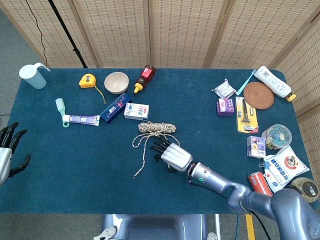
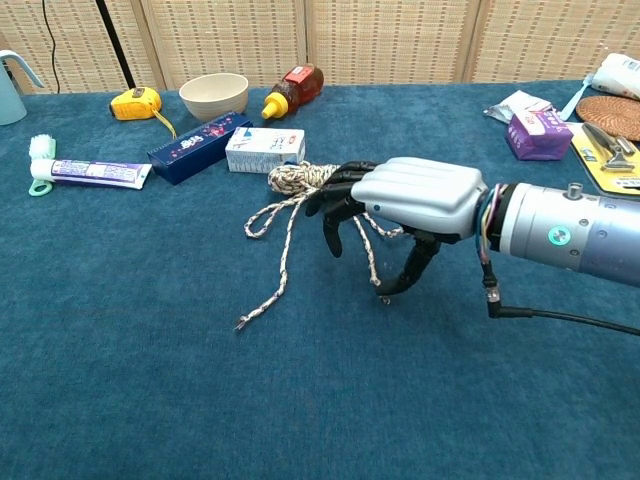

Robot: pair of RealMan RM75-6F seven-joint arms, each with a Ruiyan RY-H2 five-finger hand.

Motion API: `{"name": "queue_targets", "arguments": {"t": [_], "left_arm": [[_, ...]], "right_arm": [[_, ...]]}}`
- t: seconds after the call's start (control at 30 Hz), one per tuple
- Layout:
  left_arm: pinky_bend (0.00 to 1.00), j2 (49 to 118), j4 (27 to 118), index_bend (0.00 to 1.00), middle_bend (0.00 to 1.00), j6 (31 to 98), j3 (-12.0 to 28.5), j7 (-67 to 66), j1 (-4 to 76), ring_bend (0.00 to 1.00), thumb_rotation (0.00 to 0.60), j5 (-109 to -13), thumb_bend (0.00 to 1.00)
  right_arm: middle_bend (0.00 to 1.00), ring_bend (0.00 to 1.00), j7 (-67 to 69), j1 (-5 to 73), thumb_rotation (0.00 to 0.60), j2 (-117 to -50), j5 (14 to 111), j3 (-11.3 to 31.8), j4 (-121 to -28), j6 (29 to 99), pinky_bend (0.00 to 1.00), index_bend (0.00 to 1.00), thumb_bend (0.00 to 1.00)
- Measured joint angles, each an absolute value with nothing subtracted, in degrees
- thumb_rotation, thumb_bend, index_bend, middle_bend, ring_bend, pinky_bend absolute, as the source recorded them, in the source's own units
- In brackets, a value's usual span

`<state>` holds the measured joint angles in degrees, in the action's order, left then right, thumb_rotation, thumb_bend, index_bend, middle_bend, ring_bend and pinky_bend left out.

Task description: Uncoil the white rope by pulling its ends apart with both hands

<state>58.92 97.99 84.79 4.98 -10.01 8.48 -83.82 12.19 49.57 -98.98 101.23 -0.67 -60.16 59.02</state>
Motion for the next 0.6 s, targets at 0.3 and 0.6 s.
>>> {"name": "queue_targets", "arguments": {"t": [0.3,0.6], "left_arm": [[0.01,58.95,98.33,0.18,0.06,84.69,5.05,-10.47,8.68,0.1,0.527,-83.94,0.34],[0.01,59.26,98.14,0.18,0.06,84.44,5.12,-10.43,8.84,0.1,0.526,-83.7,0.34]], "right_arm": [[0.16,0.11,13.33,50.78,0.6,-99.27,103.08,-3.03,-57.22,59.54,0.0,0.45,0.2],[0.16,0.11,14.04,51.75,0.6,-98.55,103.22,-3.78,-56.15,59.57,0.0,0.45,0.2]]}}
